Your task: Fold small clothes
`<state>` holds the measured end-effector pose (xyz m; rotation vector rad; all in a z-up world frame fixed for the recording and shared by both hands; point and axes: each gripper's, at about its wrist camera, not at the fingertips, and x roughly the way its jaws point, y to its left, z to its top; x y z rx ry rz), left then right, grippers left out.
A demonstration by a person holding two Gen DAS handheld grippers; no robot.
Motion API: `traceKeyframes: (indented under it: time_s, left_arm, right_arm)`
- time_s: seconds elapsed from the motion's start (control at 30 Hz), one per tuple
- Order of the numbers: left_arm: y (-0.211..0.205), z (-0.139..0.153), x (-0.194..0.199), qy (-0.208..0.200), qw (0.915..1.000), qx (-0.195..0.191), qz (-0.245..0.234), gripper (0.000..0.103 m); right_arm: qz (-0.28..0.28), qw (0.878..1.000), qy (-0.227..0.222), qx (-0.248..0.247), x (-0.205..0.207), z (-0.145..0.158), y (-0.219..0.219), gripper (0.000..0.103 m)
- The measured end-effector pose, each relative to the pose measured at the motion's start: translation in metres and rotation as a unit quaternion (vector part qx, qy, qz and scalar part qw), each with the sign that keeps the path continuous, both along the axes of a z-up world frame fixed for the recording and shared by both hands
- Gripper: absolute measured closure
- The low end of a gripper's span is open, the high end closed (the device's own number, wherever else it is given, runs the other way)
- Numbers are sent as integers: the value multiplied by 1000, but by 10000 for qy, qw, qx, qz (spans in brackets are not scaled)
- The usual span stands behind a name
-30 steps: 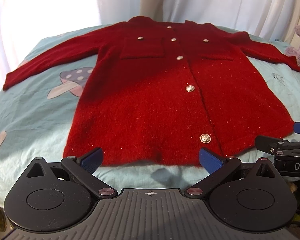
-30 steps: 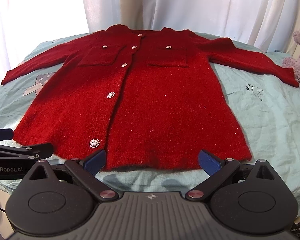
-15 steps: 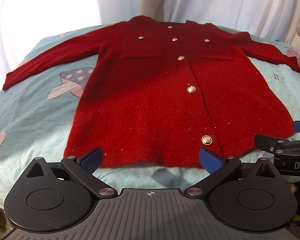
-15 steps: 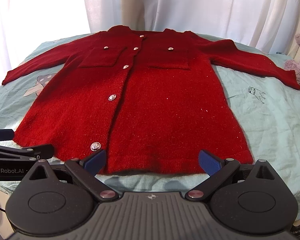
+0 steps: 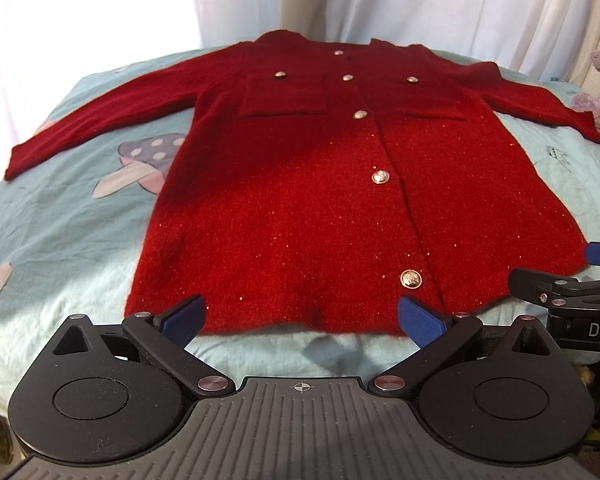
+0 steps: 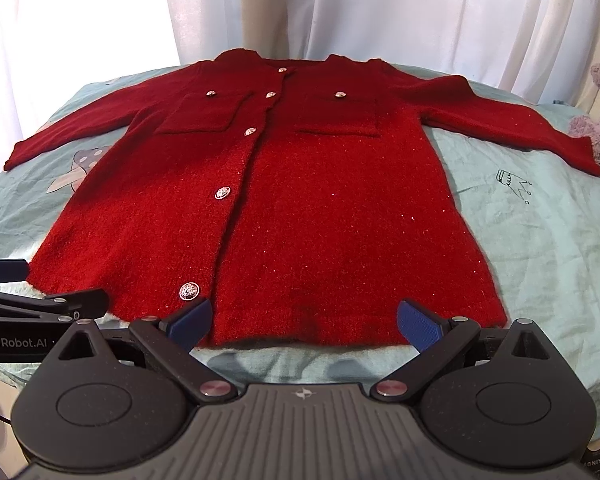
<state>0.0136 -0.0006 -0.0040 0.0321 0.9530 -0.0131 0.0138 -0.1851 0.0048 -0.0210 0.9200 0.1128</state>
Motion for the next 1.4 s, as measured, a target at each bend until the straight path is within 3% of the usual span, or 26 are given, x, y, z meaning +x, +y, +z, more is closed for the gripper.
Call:
traceKeyframes:
  time_s: [1.4]
  left_arm:
    - [-1,-1,12,176,9998,4,73,0]
  right_arm:
    - [103,9998,138,36,11,-4,-2,4]
